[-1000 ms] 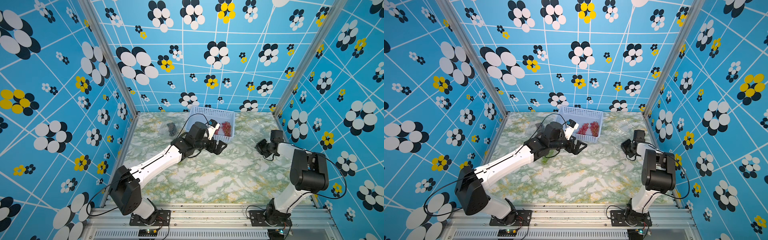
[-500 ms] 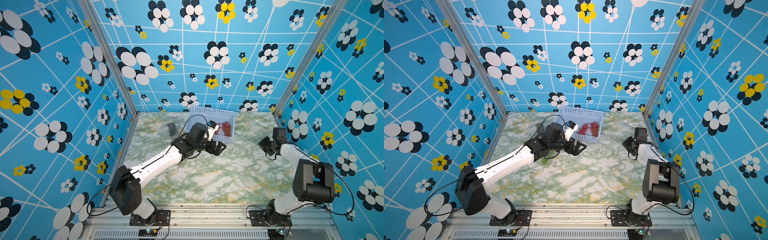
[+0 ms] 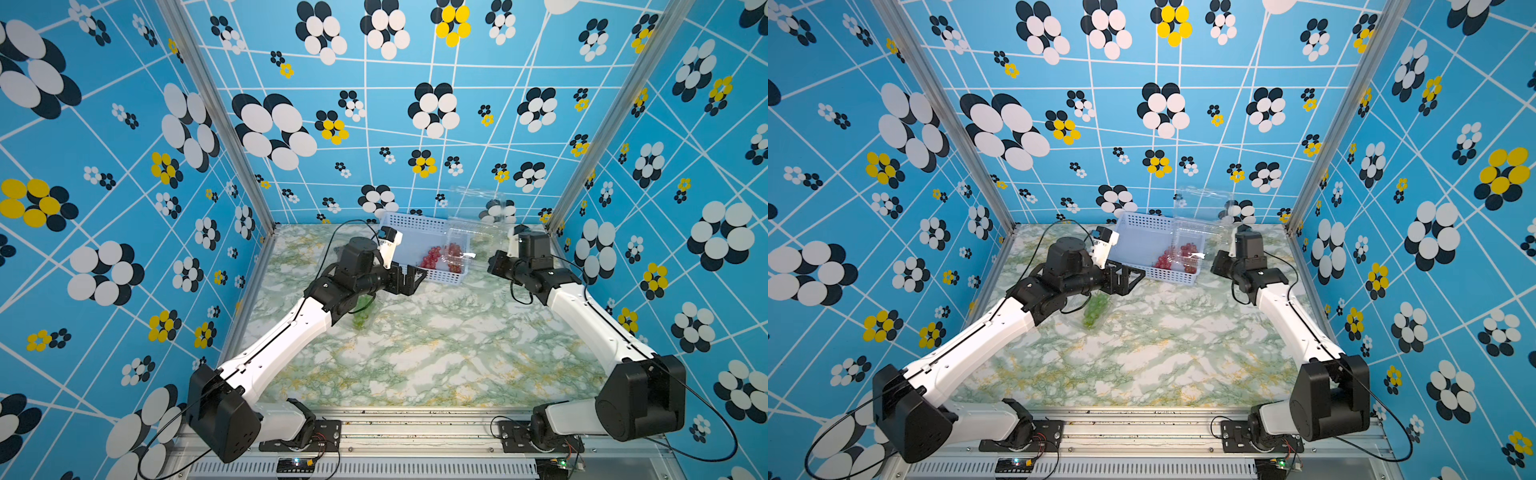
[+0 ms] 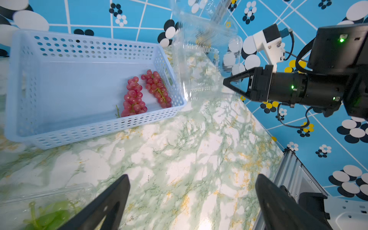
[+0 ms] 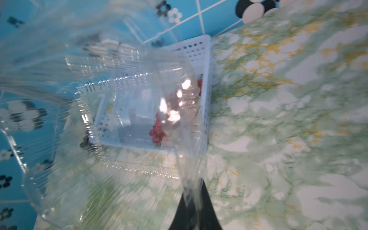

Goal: Pack grapes into containers
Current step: Pick up the packing box from the center of the board, then place the packing box at the center of the board.

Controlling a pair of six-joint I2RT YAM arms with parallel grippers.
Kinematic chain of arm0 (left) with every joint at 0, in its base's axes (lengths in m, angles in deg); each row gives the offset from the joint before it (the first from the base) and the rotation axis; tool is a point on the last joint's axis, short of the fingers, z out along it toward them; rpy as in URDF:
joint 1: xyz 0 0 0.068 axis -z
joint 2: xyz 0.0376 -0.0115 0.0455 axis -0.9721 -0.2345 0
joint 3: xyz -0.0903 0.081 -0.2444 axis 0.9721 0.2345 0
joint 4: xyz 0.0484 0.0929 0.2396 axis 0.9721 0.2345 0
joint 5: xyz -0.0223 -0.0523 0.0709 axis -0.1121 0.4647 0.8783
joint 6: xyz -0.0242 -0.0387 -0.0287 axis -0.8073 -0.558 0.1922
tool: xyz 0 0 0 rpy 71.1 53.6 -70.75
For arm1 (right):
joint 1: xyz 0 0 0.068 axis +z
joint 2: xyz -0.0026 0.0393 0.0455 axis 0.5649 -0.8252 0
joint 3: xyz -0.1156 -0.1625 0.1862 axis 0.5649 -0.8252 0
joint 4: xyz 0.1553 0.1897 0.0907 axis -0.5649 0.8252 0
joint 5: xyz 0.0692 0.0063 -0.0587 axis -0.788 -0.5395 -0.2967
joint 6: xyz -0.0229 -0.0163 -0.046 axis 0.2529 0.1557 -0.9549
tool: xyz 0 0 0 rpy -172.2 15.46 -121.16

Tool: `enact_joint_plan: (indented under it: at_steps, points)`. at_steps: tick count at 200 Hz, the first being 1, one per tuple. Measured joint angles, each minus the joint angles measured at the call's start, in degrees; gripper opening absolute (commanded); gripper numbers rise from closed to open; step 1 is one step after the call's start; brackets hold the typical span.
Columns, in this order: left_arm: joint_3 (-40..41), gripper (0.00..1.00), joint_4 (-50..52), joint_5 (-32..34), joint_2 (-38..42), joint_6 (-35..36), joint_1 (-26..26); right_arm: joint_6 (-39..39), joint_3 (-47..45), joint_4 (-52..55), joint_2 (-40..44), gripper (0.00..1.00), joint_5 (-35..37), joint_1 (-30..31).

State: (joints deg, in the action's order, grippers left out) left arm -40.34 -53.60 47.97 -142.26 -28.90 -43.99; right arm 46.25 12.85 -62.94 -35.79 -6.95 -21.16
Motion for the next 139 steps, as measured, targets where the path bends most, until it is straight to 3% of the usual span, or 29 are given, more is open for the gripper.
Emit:
enact_joint_plan:
  at_steps: [43,139]
  points:
    - [5.51,1.0,0.13,-0.33,4.74,-2.27,-4.7,-8.92,0.39,1.62,-3.56,0.01,-5.03,9.62]
    - [9.46,0.99,1.75,-0.26,7.45,-4.39,-6.58,-19.12,2.64,6.73,-20.9,0.04,-4.87,18.6]
